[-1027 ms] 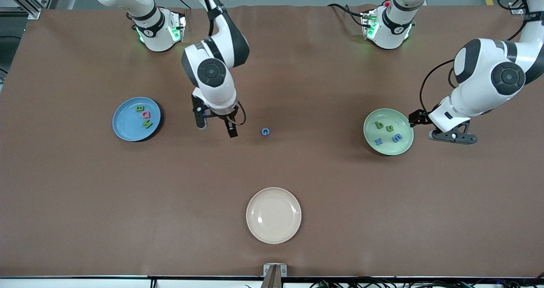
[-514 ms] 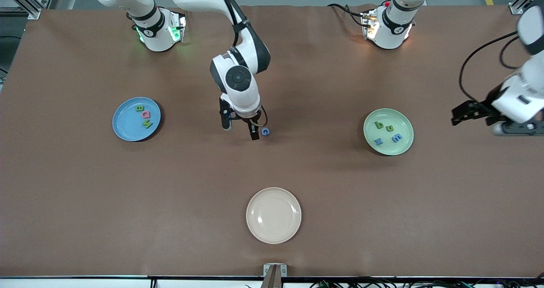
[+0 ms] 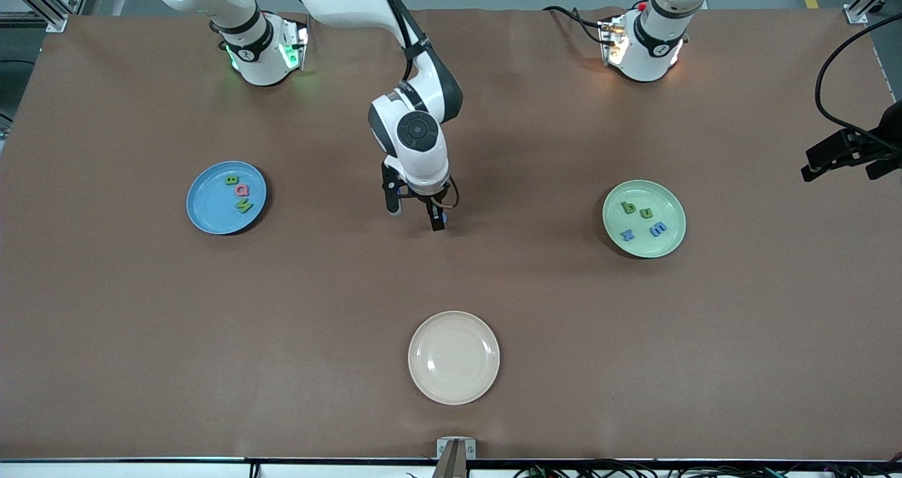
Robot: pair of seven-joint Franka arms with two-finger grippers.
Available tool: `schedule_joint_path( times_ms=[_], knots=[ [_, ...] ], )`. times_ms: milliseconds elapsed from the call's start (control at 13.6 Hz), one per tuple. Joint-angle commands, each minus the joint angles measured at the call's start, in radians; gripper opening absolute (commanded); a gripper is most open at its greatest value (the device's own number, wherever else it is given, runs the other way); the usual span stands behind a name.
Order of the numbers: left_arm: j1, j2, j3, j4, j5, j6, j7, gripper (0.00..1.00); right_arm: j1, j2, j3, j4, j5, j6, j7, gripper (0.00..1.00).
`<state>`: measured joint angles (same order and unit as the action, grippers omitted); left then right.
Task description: Sort uppercase to blue plate, lowercase to green plate
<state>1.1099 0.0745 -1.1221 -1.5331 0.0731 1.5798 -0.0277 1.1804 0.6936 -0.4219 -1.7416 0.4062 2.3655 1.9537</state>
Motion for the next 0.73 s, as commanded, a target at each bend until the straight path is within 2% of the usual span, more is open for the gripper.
schedule_joint_path(
  times_ms=[0,147,440,514,660],
  knots=[
    [-0.001,-0.012,-0.004,0.022,-0.019,-0.056,0.015,0.99,0.005,0.070,-0.006,0.066,0.014,0.003,0.019,0.96],
    [-0.001,-0.016,-0.002,0.013,-0.021,-0.079,0.022,0.99,0.005,0.083,-0.006,0.076,0.014,0.003,0.021,0.94],
    [-0.028,-0.021,0.011,0.014,-0.024,-0.086,0.023,0.99,0.004,0.086,-0.006,0.076,0.013,0.003,0.021,0.72],
    [-0.077,-0.019,0.063,0.017,-0.024,-0.084,0.023,0.99,0.005,0.087,-0.006,0.076,0.014,0.003,0.019,0.67],
    [-0.262,-0.021,0.244,0.022,-0.024,-0.081,0.020,0.99,0.004,0.090,-0.006,0.076,0.014,0.005,0.019,0.63]
  ],
)
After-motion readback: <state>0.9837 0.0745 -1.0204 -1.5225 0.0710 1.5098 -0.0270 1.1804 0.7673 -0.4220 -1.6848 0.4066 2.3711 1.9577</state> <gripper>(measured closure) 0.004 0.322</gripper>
